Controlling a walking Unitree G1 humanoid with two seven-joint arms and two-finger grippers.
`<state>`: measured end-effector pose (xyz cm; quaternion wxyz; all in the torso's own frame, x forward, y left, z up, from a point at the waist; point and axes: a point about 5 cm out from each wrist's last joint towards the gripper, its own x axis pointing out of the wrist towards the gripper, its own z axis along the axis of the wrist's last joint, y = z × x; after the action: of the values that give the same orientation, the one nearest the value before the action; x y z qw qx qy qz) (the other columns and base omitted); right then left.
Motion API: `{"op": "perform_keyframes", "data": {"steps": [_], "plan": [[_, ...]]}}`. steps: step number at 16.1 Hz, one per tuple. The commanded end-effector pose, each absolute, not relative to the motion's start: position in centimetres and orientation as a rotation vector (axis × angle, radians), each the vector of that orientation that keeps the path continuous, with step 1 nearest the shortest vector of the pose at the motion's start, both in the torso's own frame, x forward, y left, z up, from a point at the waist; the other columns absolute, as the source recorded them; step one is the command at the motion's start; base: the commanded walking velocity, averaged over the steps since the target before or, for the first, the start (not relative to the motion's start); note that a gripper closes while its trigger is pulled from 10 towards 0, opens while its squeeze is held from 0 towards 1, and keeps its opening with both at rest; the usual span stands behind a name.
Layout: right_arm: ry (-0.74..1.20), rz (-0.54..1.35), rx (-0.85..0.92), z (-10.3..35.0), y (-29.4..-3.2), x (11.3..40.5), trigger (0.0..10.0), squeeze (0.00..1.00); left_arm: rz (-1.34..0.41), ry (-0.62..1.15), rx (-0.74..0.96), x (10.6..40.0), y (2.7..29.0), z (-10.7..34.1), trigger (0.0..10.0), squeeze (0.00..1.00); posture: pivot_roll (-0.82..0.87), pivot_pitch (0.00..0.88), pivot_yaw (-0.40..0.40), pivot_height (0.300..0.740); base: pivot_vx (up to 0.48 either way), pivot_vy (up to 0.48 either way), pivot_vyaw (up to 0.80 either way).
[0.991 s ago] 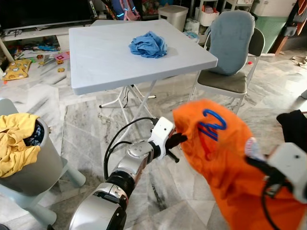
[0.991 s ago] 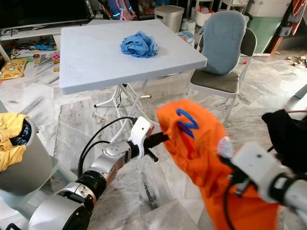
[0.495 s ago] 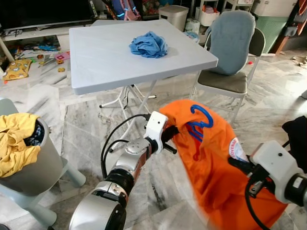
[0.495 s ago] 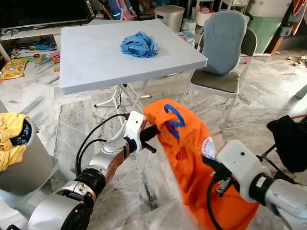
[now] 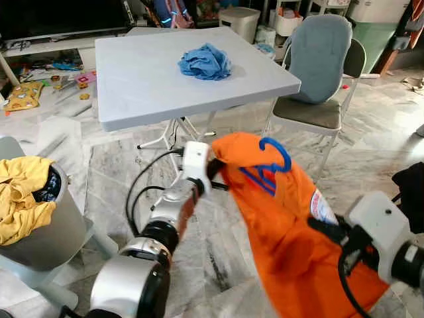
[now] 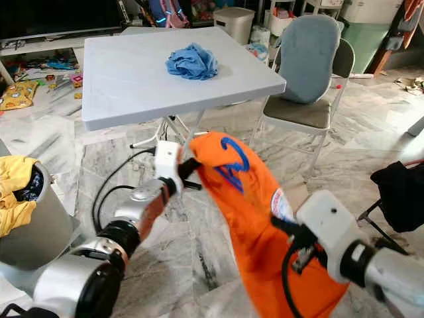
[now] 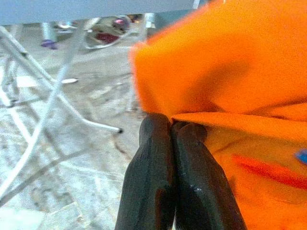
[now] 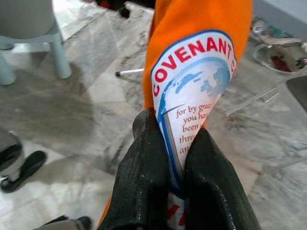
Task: Hang hanger
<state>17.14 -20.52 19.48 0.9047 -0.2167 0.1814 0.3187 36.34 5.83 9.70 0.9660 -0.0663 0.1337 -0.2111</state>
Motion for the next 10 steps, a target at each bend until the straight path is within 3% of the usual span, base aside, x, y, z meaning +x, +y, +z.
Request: {"op": "perform_keyframes", "data": {"steps": [1,7,10], "plan": [[0.363,0.711,-0.466,20.1,-20.0,16.4,10.0,0.0,-0.383,0.24,-0.124,37.1,6.4,10.7,0.0,0.0,-0.12,0.0,-0.02,0.74,0.0,0.0,0.0],[0.621,0.717,-0.585,19.8,-24.7,12.9,10.0,0.0,-0.295,0.226,-0.06,37.7,9.0,10.9,0.0,0.0,-0.11,0.0,-0.021,0.74,0.0,0.0,0.0],[0.576,0.687,-0.627,23.0,-26.9,12.6,10.0,0.0,-0.315,0.248,-0.057,37.4,8.3,10.3,0.0,0.0,-0.13,0.0,-0.015,0.74,0.0,0.0,0.0]]}}
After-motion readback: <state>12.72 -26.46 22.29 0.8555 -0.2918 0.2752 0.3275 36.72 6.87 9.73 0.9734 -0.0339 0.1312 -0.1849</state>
